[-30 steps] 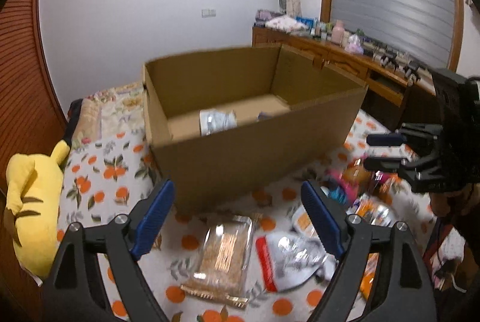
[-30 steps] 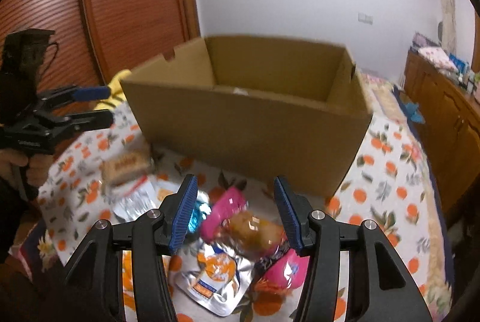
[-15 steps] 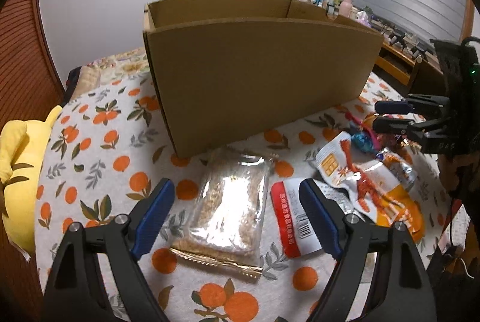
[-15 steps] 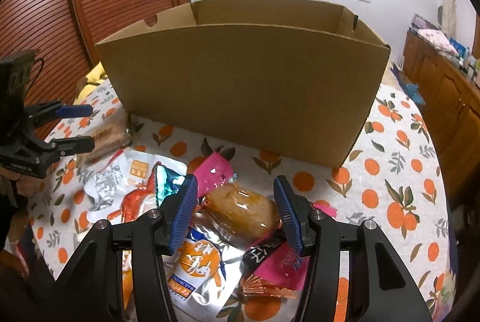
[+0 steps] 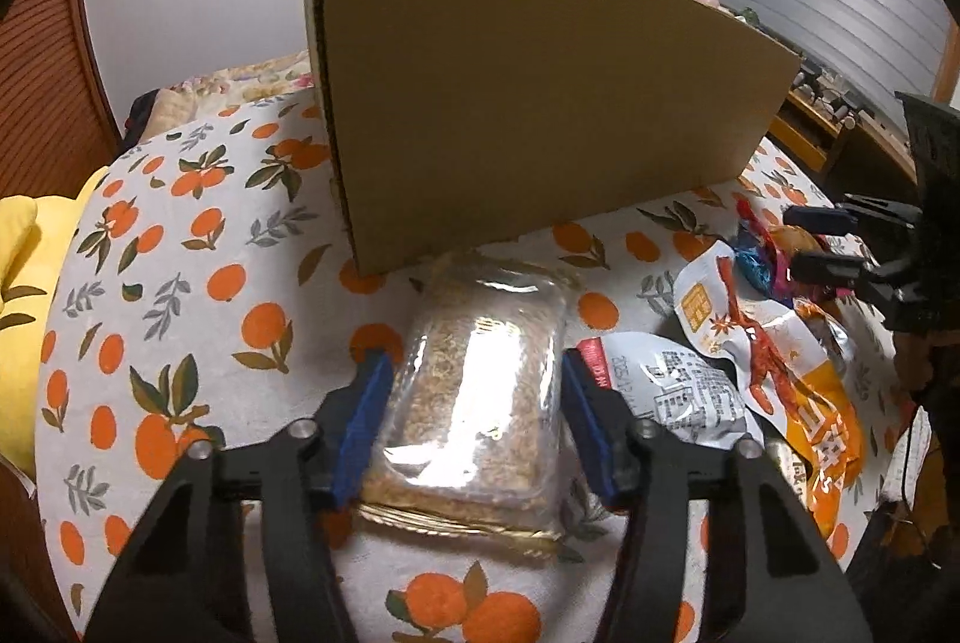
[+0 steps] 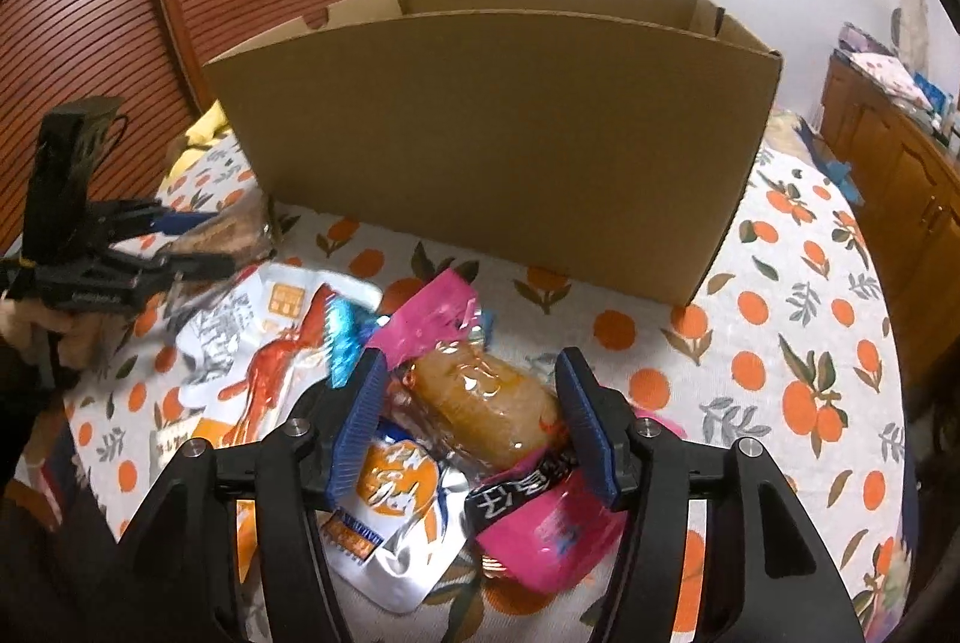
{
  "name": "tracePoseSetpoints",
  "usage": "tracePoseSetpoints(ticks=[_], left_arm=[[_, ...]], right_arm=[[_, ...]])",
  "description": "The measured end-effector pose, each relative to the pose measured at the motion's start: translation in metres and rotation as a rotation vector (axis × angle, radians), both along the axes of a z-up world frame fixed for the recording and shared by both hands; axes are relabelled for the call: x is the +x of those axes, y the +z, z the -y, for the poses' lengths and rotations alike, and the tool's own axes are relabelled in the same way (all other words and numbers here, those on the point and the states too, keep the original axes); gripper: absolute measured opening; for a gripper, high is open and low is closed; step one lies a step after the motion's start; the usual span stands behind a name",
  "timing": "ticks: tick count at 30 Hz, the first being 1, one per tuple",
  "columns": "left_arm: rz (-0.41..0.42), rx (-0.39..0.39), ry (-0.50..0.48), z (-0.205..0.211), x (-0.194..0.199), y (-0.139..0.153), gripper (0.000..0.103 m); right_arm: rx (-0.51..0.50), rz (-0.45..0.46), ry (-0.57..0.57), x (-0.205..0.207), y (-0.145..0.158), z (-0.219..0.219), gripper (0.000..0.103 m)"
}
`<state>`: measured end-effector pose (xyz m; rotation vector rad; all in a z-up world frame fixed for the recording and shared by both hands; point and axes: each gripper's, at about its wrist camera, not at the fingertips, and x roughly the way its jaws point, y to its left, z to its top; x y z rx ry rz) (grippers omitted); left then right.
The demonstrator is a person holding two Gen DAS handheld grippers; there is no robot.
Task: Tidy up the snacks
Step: 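Grasp clear grain-bar bag with left tool while right tool grasps pink sausage snack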
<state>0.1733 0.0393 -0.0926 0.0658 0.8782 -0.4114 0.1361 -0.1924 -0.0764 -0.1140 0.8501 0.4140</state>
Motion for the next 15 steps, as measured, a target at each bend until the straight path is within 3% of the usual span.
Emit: tracePoseSetpoints(ticks=[6, 15], left_arm=[[0.003, 0.014, 0.003, 0.000, 0.000, 0.000, 0.050], [0.012, 0.047, 0.011, 0.004, -0.001, 0.000, 0.048]], right_arm=[[-0.025, -0.018, 0.033, -0.003, -0.002, -0.006, 0.061], [0.000, -0.036, -0.024, 0.003, -0.014, 0.007, 0.057]])
